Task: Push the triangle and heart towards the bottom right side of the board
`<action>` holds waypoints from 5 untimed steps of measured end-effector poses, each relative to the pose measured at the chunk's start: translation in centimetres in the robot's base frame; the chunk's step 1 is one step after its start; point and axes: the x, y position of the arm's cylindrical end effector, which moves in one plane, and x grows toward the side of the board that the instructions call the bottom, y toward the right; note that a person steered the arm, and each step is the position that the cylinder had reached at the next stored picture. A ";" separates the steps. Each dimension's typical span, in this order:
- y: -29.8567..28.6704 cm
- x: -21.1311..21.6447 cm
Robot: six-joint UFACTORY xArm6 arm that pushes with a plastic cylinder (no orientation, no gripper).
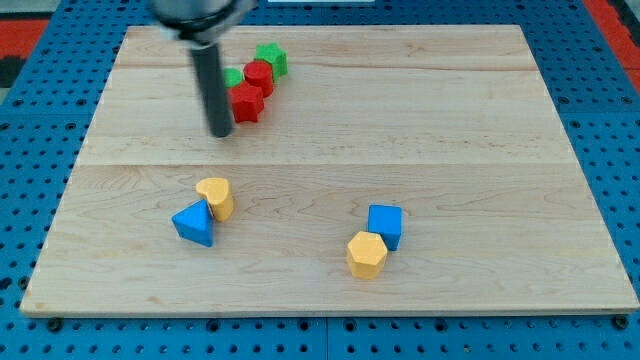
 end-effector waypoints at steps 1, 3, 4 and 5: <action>-5.1 5.6; 6.8 15.1; 12.5 16.3; 6.6 16.2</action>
